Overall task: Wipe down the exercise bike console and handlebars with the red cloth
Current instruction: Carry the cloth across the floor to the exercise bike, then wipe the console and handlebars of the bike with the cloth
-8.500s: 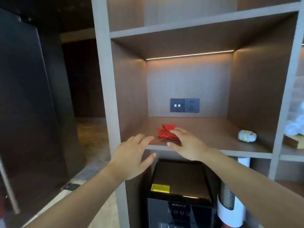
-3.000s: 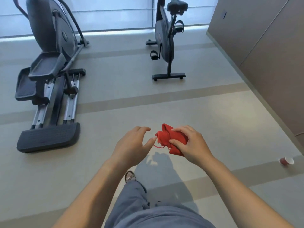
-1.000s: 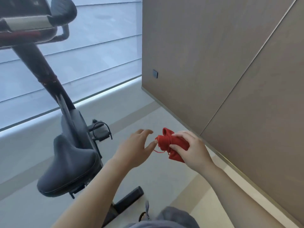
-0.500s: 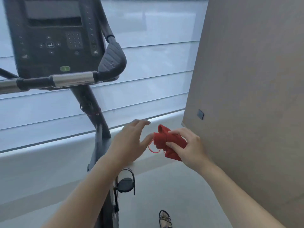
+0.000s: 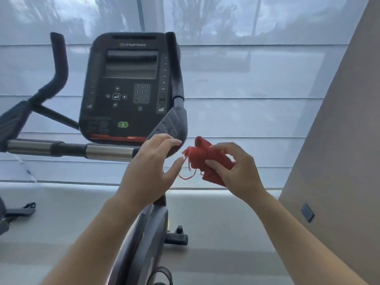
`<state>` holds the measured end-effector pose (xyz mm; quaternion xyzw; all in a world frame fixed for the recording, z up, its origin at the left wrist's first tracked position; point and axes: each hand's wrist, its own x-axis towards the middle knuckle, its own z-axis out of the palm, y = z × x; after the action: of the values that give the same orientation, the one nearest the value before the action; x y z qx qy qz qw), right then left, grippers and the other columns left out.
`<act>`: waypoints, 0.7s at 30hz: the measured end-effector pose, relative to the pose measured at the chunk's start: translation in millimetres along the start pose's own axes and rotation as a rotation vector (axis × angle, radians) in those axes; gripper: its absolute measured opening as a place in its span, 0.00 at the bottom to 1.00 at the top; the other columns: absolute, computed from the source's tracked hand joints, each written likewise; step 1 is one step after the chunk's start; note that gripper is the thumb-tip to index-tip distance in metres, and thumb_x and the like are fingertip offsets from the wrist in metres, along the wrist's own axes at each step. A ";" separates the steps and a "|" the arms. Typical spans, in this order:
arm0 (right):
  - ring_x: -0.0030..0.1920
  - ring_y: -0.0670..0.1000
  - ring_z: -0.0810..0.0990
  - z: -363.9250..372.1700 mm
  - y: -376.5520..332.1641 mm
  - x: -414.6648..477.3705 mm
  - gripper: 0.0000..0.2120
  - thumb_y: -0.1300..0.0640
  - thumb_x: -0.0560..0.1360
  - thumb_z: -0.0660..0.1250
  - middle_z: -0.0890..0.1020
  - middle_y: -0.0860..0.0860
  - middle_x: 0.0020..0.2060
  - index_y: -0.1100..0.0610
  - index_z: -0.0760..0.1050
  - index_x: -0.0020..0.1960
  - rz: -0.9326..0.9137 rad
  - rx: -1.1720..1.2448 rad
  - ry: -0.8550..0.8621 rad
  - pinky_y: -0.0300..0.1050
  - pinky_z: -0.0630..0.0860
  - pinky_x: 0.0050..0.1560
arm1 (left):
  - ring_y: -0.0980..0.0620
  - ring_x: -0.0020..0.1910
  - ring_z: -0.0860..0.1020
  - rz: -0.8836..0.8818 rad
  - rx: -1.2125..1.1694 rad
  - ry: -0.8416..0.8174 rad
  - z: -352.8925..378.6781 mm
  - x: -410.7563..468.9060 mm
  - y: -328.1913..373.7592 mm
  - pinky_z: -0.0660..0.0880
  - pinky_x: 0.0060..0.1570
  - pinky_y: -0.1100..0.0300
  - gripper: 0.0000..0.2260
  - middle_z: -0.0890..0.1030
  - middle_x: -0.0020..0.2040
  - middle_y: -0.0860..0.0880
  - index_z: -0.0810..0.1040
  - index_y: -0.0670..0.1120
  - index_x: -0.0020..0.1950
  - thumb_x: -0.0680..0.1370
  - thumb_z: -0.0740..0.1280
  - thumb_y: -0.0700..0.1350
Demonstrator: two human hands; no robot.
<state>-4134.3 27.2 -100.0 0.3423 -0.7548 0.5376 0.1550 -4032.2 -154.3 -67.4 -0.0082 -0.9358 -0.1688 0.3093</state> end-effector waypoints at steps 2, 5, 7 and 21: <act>0.49 0.40 0.78 5.4 -1.6 24.8 0.15 0.57 0.67 0.75 0.79 0.38 0.45 0.39 0.76 0.45 -0.020 0.039 0.015 0.39 0.75 0.50 | 0.50 0.60 0.72 -0.058 0.052 -0.004 -1.2 12.7 -11.7 0.66 0.61 0.60 0.16 0.74 0.60 0.49 0.75 0.45 0.62 0.75 0.65 0.49; 0.46 0.35 0.75 18.2 -5.2 60.6 0.13 0.56 0.67 0.75 0.78 0.39 0.43 0.43 0.76 0.46 -0.064 0.043 0.060 0.28 0.70 0.49 | 0.50 0.61 0.71 -0.157 0.099 -0.040 -1.7 23.1 -27.6 0.67 0.62 0.57 0.17 0.74 0.61 0.49 0.73 0.46 0.63 0.76 0.65 0.49; 0.45 0.36 0.75 28.5 -5.1 79.6 0.12 0.57 0.67 0.74 0.79 0.43 0.44 0.47 0.77 0.48 -0.078 0.036 0.073 0.25 0.67 0.49 | 0.50 0.60 0.72 -0.206 0.117 -0.047 -2.8 27.3 -35.5 0.69 0.62 0.55 0.17 0.74 0.61 0.50 0.73 0.47 0.63 0.76 0.64 0.51; 0.48 0.44 0.76 41.3 6.1 99.1 0.15 0.55 0.67 0.74 0.79 0.44 0.47 0.50 0.78 0.53 -0.113 -0.080 -0.066 0.25 0.65 0.49 | 0.55 0.56 0.74 -0.247 0.075 -0.053 -3.4 38.0 -52.8 0.73 0.55 0.56 0.17 0.74 0.58 0.56 0.72 0.50 0.63 0.76 0.63 0.53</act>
<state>-4204.1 -44.3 -60.0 0.3955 -0.7598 0.4859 0.1736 -4067.3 -208.6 -59.2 0.1143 -0.9432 -0.1703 0.2613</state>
